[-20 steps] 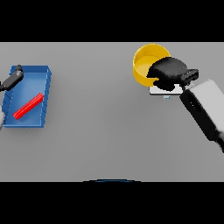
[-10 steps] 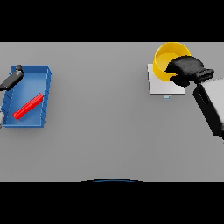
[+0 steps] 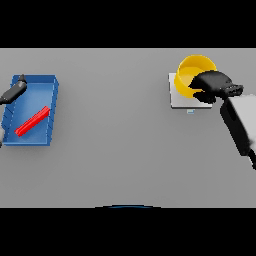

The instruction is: Pick up the red beaker and tilt it to pour out 1 green nut into yellow bowl. Pick up the yellow bowl and place it on the metallic measuring scale.

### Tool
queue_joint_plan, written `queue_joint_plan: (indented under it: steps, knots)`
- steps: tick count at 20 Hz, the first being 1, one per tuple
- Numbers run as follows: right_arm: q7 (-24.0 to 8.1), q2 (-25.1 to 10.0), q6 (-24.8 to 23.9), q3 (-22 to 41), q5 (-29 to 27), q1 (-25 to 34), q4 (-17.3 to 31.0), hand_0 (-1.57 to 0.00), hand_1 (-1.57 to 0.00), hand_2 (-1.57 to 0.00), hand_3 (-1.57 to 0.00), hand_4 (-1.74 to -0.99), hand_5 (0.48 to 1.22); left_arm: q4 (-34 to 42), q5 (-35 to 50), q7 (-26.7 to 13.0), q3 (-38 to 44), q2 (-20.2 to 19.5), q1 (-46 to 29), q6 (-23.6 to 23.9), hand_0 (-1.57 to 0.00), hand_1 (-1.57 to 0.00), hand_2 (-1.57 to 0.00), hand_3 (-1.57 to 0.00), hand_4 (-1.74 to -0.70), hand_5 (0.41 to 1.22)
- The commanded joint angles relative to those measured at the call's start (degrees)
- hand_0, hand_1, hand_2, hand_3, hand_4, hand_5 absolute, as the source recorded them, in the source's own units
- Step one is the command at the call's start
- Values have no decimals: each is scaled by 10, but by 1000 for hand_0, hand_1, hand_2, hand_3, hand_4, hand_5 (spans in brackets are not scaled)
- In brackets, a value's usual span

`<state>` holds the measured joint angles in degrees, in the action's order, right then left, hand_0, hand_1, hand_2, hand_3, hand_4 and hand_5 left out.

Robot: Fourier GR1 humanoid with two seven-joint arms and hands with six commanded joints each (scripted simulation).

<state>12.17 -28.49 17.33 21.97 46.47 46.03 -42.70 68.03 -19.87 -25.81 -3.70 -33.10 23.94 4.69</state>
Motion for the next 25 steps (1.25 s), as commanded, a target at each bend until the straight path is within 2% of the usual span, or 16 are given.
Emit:
queue_joint_plan:
  steps: [1,2,3,5,6,8,9,11,13,15,18,25]
  knots:
    - [1,-4,2,-1,-2,0,-6,-1501,-1571,-1330,-1463,-1741,1221,-4,0,0,2,-3,3,0,1,1,1,1,-723,669]
    - [-5,1,2,-1,-2,1,-1,-1464,-1571,-1335,-1451,-1741,1221,-2,0,0,1,-2,1,0,1,1,1,1,-722,668]
    - [-4,5,1,0,-1,6,7,-1448,-1501,-1382,-1390,-1734,1221,-4,-3,0,-1,2,2,3,1,1,1,1,-724,667]
    - [-6,6,4,-3,-3,9,5,-1492,-1484,-1450,-1097,-1737,1221,-8,-1,1,1,1,8,3,1,1,1,1,-724,671]
    - [-4,4,8,-4,-4,7,4,-1439,-1337,-1286,-990,-1688,1221,-16,-3,2,-1,4,13,4,1,1,1,1,-722,671]
    - [-6,5,9,1,1,2,2,-990,-882,-921,-796,-1629,1080,-13,-5,0,-2,6,9,7,1,1,1,1,-719,668]
    - [-14,7,15,6,6,6,4,-792,-705,-782,-723,-1609,1029,-12,-6,-3,-1,4,12,6,1,1,1,1,-719,667]
    - [-3,-1,21,13,14,11,7,-507,-451,-553,-604,-1579,955,-6,-4,5,-3,9,7,9,1,1,1,1,-720,663]
    - [11,-2,19,19,18,14,8,-324,-288,-381,-506,-1560,909,-17,-4,-3,0,7,15,9,1,1,1,1,-724,662]
    - [18,0,17,19,18,13,9,-207,-184,-244,-429,-1552,876,-20,-4,-4,0,7,16,6,1,1,1,1,-722,664]
    - [28,0,6,14,13,9,14,-105,-94,-124,-328,-1537,822,-24,-5,-1,-3,13,20,9,1,1,1,1,-725,664]
    - [-1,2,20,8,9,10,22,-21,-19,-25,-146,-1478,738,-17,-6,-2,-3,10,14,10,1,1,1,1,-726,665]
